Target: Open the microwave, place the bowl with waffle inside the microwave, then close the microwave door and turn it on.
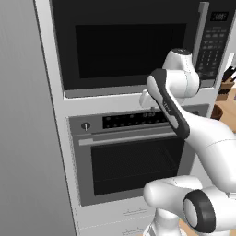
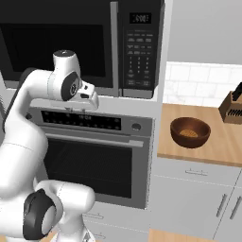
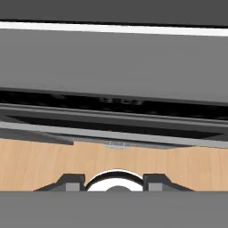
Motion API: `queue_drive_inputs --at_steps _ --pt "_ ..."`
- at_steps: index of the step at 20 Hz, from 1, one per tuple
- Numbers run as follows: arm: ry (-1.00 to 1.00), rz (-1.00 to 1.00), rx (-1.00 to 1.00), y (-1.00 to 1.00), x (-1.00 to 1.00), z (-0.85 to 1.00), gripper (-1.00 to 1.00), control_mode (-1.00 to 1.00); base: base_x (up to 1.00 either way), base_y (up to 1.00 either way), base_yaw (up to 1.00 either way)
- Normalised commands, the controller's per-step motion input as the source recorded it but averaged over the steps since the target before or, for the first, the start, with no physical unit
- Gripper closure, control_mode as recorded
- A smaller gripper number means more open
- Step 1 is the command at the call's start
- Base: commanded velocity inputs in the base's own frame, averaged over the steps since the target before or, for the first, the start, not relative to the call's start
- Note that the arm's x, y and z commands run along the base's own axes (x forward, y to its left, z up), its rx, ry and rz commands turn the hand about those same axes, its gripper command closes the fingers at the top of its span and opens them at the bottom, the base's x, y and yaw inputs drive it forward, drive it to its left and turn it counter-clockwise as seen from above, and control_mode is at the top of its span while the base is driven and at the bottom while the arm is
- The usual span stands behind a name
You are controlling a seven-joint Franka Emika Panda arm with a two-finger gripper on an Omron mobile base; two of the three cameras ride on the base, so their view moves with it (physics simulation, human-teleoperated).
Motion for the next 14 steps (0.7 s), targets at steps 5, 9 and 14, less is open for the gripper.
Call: queue_drive_inputs --at_steps 5,9,14 --pt "-0.06 0.01 0.00 -0.12 -0.27 0.07 -1.00 -1.00 0.00 0.00 0.00" --pt "-0.23 0.00 0.00 -0.18 -0.20 0.37 -1.00 -1.00 0.00 0.00 0.00" --pt "-0.35 0.00 0.00 -0.17 -0.16 0.52 -1.00 -1.00 0.00 0.00 0.00"
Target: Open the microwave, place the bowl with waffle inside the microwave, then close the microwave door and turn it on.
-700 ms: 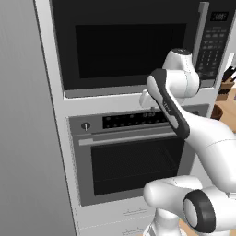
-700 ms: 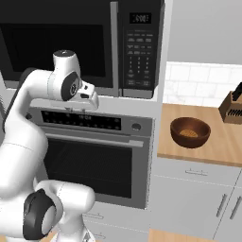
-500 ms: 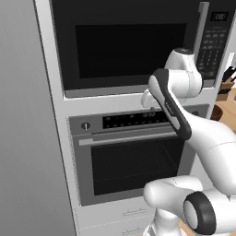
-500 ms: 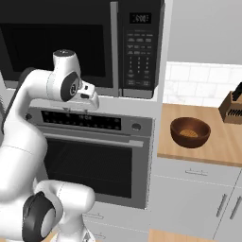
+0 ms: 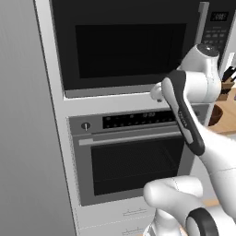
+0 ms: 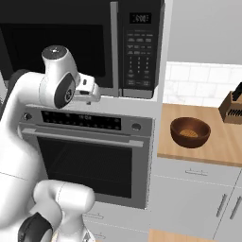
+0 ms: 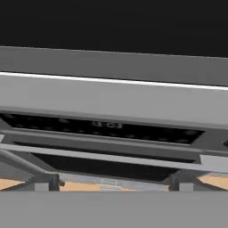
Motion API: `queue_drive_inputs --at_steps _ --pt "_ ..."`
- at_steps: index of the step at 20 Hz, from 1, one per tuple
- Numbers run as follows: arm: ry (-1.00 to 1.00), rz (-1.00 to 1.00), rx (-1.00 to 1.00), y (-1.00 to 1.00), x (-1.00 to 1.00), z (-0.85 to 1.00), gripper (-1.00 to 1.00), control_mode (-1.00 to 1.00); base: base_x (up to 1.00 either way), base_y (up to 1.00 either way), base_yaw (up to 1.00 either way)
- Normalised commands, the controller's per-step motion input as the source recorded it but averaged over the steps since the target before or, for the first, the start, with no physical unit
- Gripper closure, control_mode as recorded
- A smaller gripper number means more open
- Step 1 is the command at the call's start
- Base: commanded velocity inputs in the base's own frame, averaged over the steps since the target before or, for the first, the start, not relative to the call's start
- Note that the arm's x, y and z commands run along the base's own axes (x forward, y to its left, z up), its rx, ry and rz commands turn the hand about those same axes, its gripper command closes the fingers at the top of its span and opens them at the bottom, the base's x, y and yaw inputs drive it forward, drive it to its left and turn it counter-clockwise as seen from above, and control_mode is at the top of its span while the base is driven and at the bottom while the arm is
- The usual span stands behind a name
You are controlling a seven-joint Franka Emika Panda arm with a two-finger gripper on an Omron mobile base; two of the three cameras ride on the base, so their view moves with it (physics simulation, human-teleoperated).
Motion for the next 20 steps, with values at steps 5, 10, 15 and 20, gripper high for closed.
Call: queue_drive_inputs --at_steps 5,10,15,20 --pt "-0.34 0.00 0.00 -0.41 -0.40 0.46 -1.00 -1.00 0.00 0.00 0.00" --pt "-0.30 0.00 0.00 -0.39 -0.23 0.43 -1.00 -1.00 0.00 0.00 0.00" --pt "-0.33 0.00 0.00 -0.23 0.00 0.41 -1.00 -1.00 0.00 0.00 0.00" --pt "-0.31 0.00 0.00 -0.15 0.00 0.59 -1.00 -1.00 0.00 0.00 0.00"
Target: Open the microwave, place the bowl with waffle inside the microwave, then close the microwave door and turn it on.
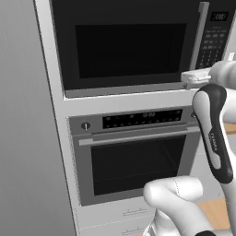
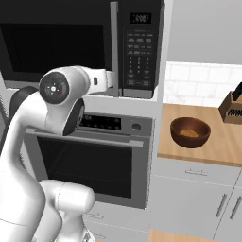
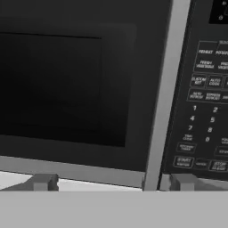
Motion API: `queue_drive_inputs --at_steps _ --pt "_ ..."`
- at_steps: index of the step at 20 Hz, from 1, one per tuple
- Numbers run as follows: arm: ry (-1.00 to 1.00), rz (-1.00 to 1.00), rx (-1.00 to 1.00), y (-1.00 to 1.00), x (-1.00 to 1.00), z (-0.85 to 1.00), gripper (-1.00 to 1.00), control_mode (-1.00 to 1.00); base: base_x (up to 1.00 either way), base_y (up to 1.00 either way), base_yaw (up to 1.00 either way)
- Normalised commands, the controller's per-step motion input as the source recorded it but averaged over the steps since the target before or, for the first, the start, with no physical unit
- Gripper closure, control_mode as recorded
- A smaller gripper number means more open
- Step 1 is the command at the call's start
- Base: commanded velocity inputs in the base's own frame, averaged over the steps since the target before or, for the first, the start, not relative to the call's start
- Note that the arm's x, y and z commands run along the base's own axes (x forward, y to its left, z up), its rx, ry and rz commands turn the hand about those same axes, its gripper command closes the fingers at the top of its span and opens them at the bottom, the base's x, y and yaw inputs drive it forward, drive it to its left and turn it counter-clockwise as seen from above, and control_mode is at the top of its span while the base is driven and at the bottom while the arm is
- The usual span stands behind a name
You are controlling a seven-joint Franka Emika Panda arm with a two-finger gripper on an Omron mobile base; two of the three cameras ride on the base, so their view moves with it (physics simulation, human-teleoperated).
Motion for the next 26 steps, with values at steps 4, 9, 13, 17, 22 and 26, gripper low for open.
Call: queue_drive_inputs --at_steps 4,9,13,17,22,26 --pt "-0.19 0.00 0.00 0.00 0.12 0.39 -1.00 -1.00 0.00 0.00 0.00" --pt "-0.19 0.00 0.00 -0.05 0.00 0.20 -1.00 -1.00 0.00 0.00 0.00" --pt "-0.15 0.01 0.00 -0.06 -0.02 0.12 -1.00 -1.00 0.00 0.00 0.00" --pt "0.00 0.02 0.00 -0.18 0.02 0.11 -1.00 -1.00 0.00 0.00 0.00" --pt "0.01 0.00 0.05 -0.41 0.15 0.02 -1.00 -1.00 0.00 0.00 0.00" --pt "0.00 0.00 0.07 -0.46 0.16 0.00 -1.00 -1.00 0.00 0.00 0.00"
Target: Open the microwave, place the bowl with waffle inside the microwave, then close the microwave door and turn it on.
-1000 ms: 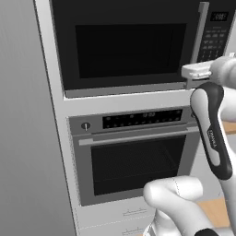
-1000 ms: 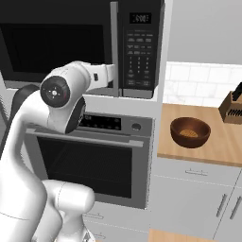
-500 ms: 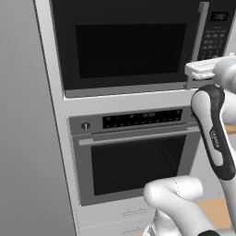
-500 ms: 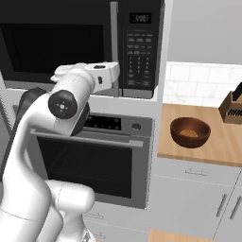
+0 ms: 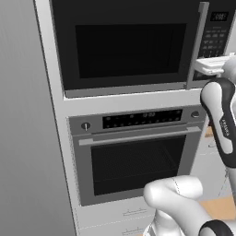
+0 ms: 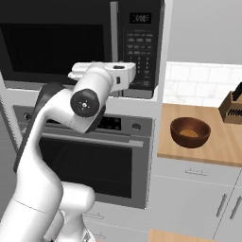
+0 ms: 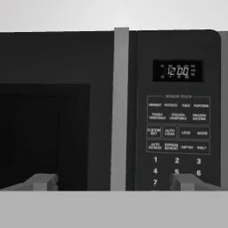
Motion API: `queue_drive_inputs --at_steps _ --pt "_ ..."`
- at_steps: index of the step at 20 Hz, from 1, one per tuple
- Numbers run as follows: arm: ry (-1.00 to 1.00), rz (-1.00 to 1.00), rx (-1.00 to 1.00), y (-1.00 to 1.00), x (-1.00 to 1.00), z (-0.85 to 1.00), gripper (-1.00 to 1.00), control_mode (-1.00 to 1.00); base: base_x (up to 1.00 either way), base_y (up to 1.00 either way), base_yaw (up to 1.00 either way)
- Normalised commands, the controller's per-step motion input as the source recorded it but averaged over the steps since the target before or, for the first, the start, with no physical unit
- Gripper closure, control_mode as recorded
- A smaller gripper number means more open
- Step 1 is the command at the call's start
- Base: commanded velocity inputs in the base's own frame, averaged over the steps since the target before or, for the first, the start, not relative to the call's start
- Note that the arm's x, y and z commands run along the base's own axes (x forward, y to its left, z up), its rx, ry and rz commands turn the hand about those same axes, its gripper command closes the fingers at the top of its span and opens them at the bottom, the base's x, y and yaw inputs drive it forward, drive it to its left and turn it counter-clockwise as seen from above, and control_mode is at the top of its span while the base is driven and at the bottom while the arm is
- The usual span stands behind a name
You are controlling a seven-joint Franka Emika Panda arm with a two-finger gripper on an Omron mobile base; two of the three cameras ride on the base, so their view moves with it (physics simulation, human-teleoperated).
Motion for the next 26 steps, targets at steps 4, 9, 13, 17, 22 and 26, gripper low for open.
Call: queue_drive_inputs --at_steps 4,9,13,17,22,26 --pt "-0.01 0.00 0.00 -0.15 0.12 0.00 -1.00 -1.00 0.00 0.00 0.00" --pt "-0.01 0.00 0.00 0.00 0.10 0.00 -1.00 -1.00 0.00 0.00 0.00" --pt "0.00 0.00 0.00 0.00 0.33 0.00 -1.00 -1.00 0.00 0.00 0.00" --pt "0.00 0.00 0.00 0.00 0.43 0.00 -1.00 -1.00 0.00 0.00 0.00" --pt "0.09 0.00 0.00 0.07 0.17 -0.01 -1.00 -1.00 0.00 0.00 0.00" --pt "0.14 0.00 0.00 0.15 0.04 -0.01 -1.00 -1.00 0.00 0.00 0.00"
